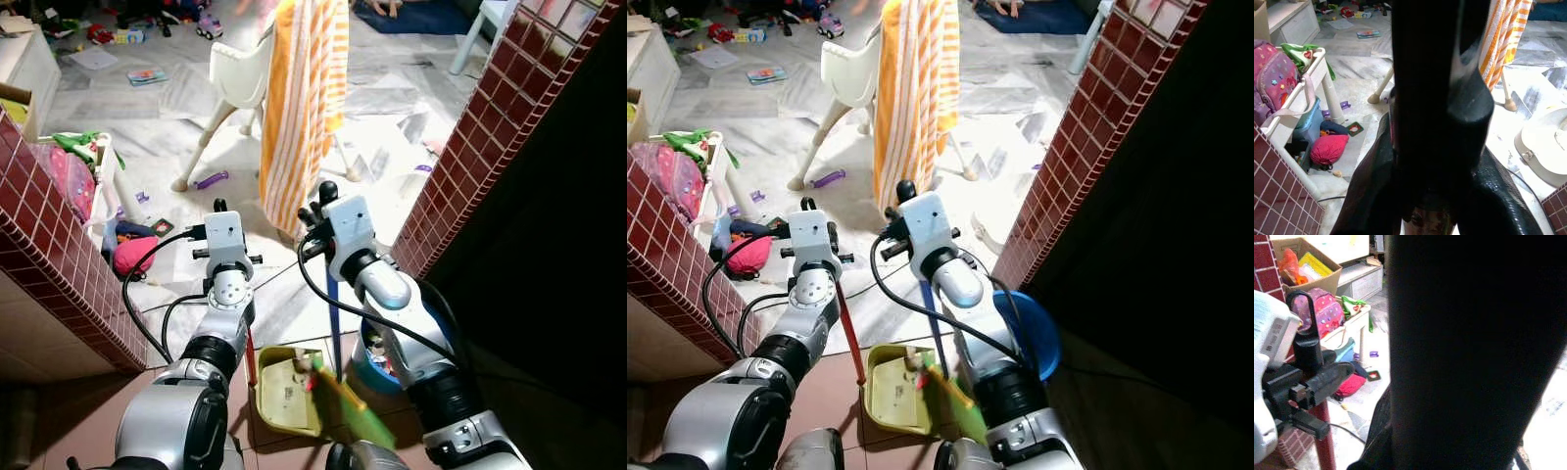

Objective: Sweep floor

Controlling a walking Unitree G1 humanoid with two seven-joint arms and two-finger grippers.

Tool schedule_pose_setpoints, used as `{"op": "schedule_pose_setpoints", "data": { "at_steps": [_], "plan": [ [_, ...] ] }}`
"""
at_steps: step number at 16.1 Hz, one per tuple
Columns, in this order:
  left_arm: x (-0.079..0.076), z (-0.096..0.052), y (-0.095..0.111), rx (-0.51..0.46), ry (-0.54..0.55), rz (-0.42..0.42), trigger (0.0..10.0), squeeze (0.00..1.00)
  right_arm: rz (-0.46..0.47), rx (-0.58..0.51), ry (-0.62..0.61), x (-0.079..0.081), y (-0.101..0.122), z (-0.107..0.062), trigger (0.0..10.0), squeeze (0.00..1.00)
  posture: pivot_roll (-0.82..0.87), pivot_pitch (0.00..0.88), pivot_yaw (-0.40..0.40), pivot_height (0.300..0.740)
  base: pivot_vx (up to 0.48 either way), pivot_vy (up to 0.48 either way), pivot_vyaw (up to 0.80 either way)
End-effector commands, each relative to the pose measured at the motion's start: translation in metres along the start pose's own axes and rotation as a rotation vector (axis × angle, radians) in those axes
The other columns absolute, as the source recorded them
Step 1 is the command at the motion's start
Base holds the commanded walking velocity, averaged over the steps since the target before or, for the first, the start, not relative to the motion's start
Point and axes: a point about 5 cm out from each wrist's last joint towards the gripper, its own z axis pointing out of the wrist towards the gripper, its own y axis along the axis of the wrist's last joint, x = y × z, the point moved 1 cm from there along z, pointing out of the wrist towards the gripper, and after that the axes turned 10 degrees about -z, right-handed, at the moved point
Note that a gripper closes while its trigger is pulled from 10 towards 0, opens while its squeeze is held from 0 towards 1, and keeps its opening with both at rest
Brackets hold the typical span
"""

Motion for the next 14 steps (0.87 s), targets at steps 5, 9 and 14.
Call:
{"op": "schedule_pose_setpoints", "data": {
  "at_steps": [5, 9, 14],
  "plan": [
    [0.010, -0.001, -0.012, 0.072, 0.035, 0.059, 10.0, 0.00, 0.159, -0.102, -0.021, -0.011, 0.029, 0.007, 10.0, 0.00, -0.09, 0.015, -0.064, 0.740, 0.000, 0.000, 0.00],
    [0.002, 0.010, 0.014, 0.003, -0.073, -0.010, 10.0, 0.00, 0.003, -0.198, -0.076, -0.035, 0.046, 0.006, 10.0, 0.00, -0.08, 0.005, -0.056, 0.740, 0.000, 0.000, 0.00],
    [0.020, 0.013, 0.032, -0.095, -0.073, -0.032, 10.0, 0.00, -0.053, -0.271, -0.212, -0.062, 0.051, -0.006, 10.0, 0.00, -0.05, 0.001, -0.037, 0.740, 0.000, 0.000, 0.00]
  ]
}}
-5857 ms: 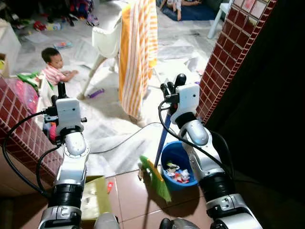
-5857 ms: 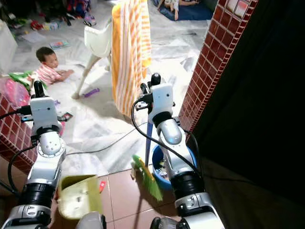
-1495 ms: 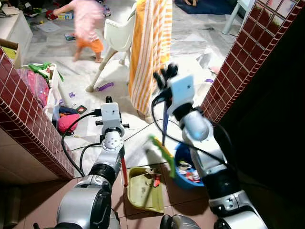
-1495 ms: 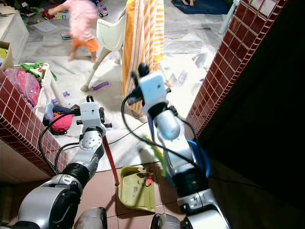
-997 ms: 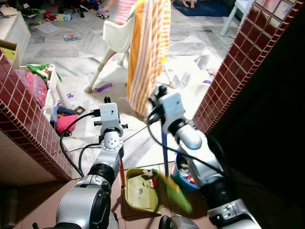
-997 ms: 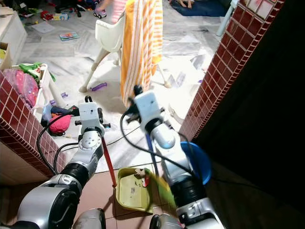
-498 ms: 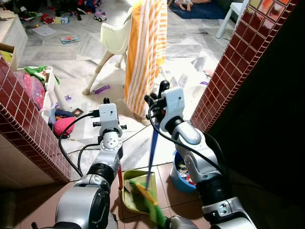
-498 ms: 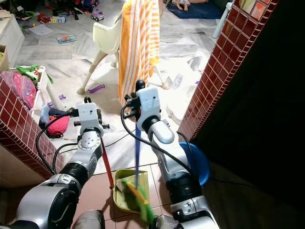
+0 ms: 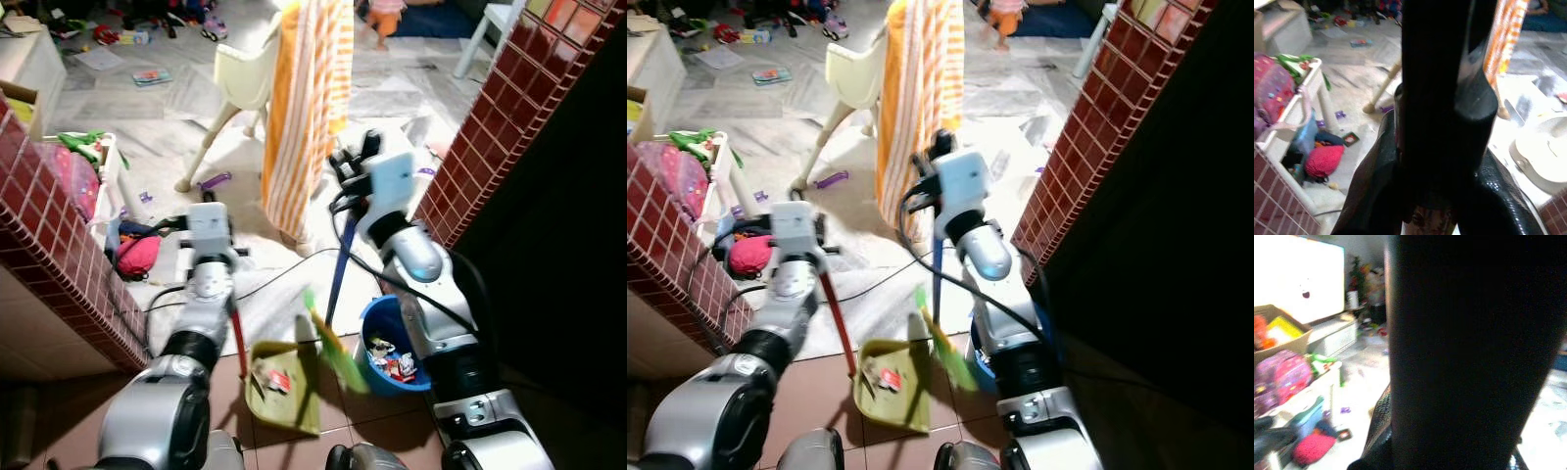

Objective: Sweep floor

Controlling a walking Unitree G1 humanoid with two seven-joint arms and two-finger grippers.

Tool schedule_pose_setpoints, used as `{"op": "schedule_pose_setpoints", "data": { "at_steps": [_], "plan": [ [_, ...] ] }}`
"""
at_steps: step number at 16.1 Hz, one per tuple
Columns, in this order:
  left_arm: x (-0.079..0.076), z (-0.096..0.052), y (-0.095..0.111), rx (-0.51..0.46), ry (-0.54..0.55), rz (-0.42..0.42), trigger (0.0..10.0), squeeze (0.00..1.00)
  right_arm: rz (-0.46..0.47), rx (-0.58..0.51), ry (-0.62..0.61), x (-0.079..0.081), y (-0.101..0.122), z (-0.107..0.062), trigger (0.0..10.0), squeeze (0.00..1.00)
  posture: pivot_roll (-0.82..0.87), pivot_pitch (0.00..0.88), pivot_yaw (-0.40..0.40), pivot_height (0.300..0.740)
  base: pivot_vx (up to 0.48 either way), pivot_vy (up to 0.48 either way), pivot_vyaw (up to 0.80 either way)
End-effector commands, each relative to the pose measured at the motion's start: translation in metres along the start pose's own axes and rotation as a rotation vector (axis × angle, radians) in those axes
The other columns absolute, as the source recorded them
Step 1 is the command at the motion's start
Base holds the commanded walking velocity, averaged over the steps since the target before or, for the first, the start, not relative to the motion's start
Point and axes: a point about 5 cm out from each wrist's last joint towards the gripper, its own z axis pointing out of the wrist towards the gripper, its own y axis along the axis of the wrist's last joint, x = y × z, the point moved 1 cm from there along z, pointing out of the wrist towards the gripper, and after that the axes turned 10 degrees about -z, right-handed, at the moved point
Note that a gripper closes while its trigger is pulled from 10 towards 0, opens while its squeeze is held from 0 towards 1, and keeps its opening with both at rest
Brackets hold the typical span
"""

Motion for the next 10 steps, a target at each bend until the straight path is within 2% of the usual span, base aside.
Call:
{"op": "schedule_pose_setpoints", "data": {
  "at_steps": [1, 3, 4, 6, 7, 8, 10],
  "plan": [
    [0.000, 0.004, 0.015, -0.057, -0.011, -0.016, 10.0, 0.00, -0.028, -0.060, -0.041, -0.009, 0.012, 0.000, 10.0, 0.00, -0.05, 0.001, -0.034, 0.740, 0.000, 0.000, 0.00],
    [0.007, 0.001, 0.019, -0.076, -0.008, -0.027, 10.0, 0.00, -0.046, -0.048, -0.064, -0.014, 0.006, -0.007, 10.0, 0.00, -0.04, 0.001, -0.033, 0.740, 0.000, 0.000, 0.00],
    [0.008, -0.005, 0.029, -0.115, -0.035, -0.057, 10.0, 0.00, -0.041, 0.006, -0.076, -0.014, -0.008, -0.017, 10.0, 0.00, -0.03, 0.001, -0.035, 0.740, 0.000, 0.000, 0.00],
    [0.007, -0.015, 0.037, -0.142, -0.063, -0.044, 10.0, 0.00, -0.001, 0.074, -0.124, -0.014, -0.022, -0.028, 10.0, 0.00, -0.01, 0.000, -0.035, 0.740, 0.000, 0.000, 0.00],
    [0.007, -0.019, 0.039, -0.151, -0.073, -0.037, 10.0, 0.00, 0.014, 0.091, -0.142, -0.015, -0.025, -0.030, 10.0, 0.00, -0.01, 0.000, -0.035, 0.740, 0.000, 0.000, 0.00],
    [0.006, -0.028, 0.042, -0.174, -0.099, -0.016, 10.0, 0.00, 0.033, 0.114, -0.171, -0.014, -0.031, -0.033, 10.0, 0.00, 0.00, 0.000, -0.028, 0.740, 0.000, 0.000, 0.00],
    [0.003, -0.037, 0.040, -0.165, -0.125, -0.016, 10.0, 0.00, 0.057, 0.118, -0.192, -0.012, -0.033, -0.031, 10.0, 0.00, 0.00, 0.000, -0.017, 0.740, 0.000, 0.000, 0.00]
  ]
}}
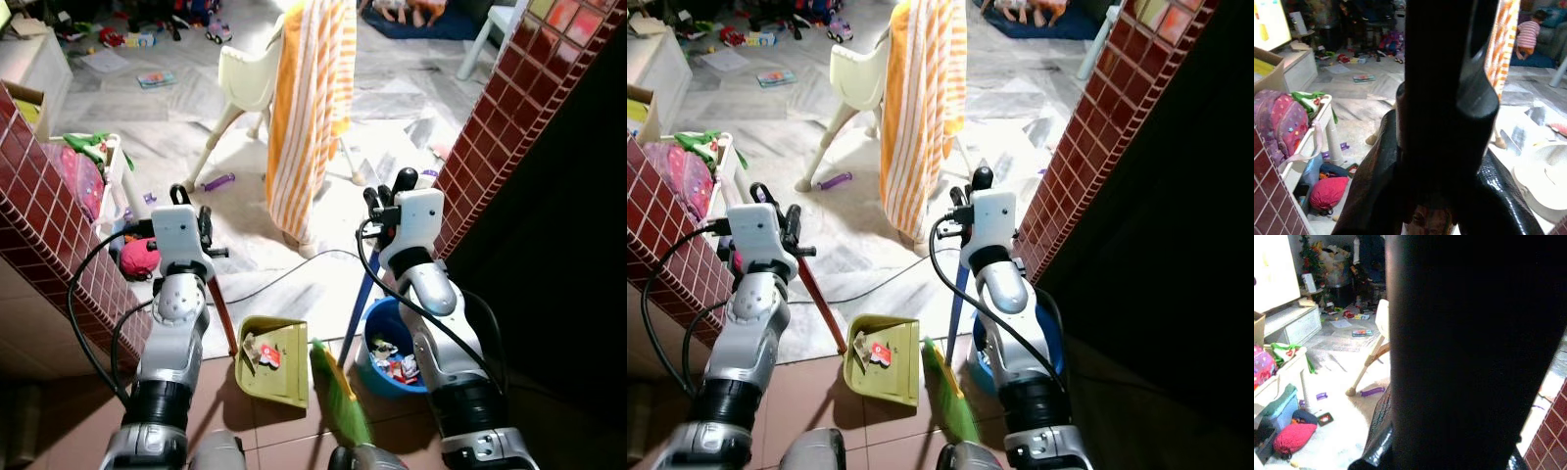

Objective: Sweep floor

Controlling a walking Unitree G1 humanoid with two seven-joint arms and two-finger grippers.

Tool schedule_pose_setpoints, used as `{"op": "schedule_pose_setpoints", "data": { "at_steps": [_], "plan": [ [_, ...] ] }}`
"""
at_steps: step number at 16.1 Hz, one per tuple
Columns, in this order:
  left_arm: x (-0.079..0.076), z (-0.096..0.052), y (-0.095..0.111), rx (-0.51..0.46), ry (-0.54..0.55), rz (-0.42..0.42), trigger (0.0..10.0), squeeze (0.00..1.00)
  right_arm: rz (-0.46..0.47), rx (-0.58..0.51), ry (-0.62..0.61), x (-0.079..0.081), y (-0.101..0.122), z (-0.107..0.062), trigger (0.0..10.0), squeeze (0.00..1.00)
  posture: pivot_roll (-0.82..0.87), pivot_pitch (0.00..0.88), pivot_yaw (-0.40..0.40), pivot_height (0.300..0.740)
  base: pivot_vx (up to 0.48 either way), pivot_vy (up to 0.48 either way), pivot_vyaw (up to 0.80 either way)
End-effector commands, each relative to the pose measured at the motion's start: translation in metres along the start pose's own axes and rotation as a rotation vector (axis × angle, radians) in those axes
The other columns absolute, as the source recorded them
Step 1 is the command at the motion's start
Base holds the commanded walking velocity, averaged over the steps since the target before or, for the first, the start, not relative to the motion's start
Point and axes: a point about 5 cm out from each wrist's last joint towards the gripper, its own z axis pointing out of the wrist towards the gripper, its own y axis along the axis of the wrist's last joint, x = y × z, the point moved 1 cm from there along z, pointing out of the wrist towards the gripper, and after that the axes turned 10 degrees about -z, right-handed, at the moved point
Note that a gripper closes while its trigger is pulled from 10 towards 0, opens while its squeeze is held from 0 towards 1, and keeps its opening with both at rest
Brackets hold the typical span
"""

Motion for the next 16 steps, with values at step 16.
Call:
{"op": "schedule_pose_setpoints", "data": {
  "at_steps": [16],
  "plan": [
    [-0.027, -0.002, 0.016, 0.035, -0.126, -0.015, 10.0, 0.00, 0.038, 0.036, -0.157, -0.018, -0.006, 0.007, 10.0, 0.00, 0.00, 0.000, -0.003, 0.740, -0.234, 0.000, -0.03]
  ]
}}
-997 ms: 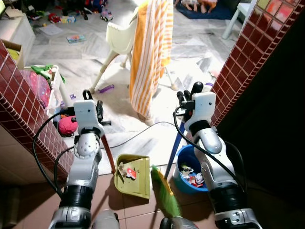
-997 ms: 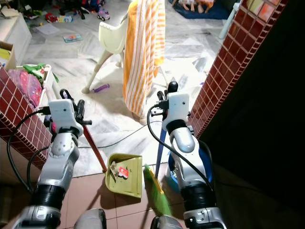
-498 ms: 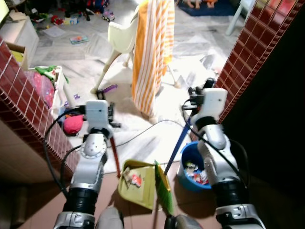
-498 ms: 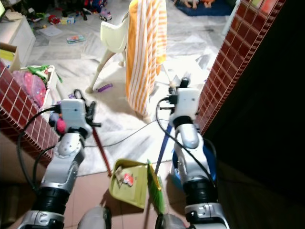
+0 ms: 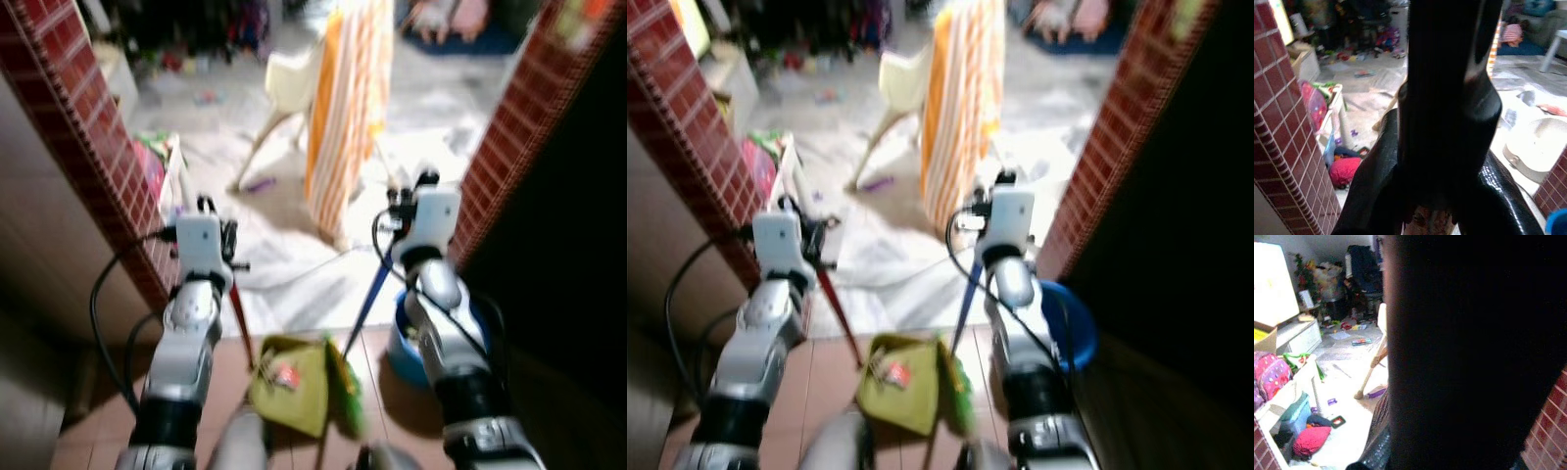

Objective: Sweep floor

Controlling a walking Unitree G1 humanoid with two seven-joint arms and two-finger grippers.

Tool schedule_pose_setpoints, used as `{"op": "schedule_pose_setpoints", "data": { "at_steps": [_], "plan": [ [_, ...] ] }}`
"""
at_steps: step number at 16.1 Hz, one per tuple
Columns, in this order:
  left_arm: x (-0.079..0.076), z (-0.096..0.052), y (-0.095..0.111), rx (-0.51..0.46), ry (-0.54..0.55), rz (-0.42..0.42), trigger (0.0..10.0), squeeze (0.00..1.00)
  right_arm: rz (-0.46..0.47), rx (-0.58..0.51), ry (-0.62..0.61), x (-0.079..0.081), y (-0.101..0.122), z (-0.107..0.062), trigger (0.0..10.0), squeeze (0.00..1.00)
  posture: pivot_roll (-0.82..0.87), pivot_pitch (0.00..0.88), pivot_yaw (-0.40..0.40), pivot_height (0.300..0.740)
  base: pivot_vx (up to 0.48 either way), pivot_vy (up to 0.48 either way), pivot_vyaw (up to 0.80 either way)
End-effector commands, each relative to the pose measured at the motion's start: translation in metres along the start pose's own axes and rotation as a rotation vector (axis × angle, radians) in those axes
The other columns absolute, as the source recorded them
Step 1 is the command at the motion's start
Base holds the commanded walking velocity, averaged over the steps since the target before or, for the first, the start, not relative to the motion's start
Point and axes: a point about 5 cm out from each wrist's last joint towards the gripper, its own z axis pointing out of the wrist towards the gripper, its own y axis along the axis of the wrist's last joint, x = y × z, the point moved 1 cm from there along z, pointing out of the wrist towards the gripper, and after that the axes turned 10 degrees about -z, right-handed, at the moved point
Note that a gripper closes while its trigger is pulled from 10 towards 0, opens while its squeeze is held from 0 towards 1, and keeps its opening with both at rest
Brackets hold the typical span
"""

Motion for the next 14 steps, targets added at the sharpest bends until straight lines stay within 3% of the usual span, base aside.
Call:
{"op": "schedule_pose_setpoints", "data": {
  "at_steps": [1, 8, 10, 14],
  "plan": [
    [-0.003, 0.002, 0.011, -0.036, -0.021, -0.019, 10.0, 0.00, -0.013, 0.003, -0.019, -0.004, -0.001, 0.002, 10.0, 0.00, 0.00, 0.000, 0.000, 0.740, -0.259, 0.000, 0.00],
    [0.002, 0.005, 0.022, -0.072, -0.024, -0.055, 10.0, 0.00, -0.146, 0.088, -0.028, -0.024, -0.027, -0.008, 10.0, 0.00, 0.02, 0.000, -0.040, 0.740, 0.000, 0.000, 0.00],
    [0.011, 0.002, 0.018, -0.048, 0.003, -0.082, 10.0, 0.00, -0.191, 0.132, -0.042, -0.030, -0.036, -0.012, 10.0, 0.00, 0.01, 0.000, -0.014, 0.740, 0.000, 0.000, 0.00],
    [0.010, -0.005, 0.036, -0.119, 0.017, -0.150, 10.0, 0.00, -0.171, 0.093, -0.092, -0.042, -0.028, -0.012, 10.0, 0.00, 0.00, 0.000, 0.003, 0.740, 0.000, 0.000, 0.00]
  ]
}}
